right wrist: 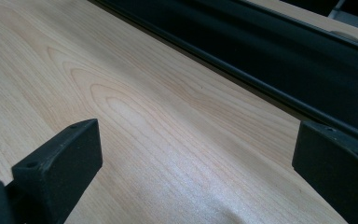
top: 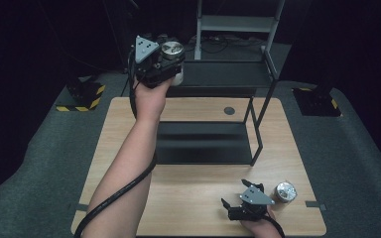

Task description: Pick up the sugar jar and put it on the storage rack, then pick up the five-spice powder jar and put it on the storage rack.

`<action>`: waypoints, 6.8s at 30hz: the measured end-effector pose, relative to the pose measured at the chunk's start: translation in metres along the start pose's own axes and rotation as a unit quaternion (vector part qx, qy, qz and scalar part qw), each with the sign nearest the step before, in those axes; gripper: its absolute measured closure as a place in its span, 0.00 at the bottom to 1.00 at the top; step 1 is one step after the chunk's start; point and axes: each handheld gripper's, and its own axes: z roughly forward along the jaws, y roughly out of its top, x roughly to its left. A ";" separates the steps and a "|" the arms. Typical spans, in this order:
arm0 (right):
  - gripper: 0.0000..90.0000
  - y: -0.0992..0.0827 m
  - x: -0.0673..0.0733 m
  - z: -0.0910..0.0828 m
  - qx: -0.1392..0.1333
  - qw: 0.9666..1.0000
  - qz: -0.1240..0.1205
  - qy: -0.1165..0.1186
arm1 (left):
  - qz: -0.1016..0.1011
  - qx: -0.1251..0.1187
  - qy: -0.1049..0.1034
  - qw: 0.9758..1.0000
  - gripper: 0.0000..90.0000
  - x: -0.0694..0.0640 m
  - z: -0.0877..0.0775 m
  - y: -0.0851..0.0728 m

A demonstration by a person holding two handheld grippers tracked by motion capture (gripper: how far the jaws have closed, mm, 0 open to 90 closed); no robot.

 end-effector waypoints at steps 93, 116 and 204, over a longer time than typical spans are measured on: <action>0.01 0.002 0.005 0.001 0.006 1.000 -0.016 -0.004 | 0.032 0.021 0.009 0.999 0.00 -0.001 -0.147 -0.082; 0.01 0.002 0.006 0.001 0.005 1.000 -0.020 -0.005 | 0.025 0.073 -0.006 0.997 0.00 0.001 -0.172 -0.155; 0.02 0.002 0.002 -0.039 -0.097 0.995 -0.017 0.008 | 0.148 0.269 -0.036 0.951 0.01 -0.034 -0.159 -0.243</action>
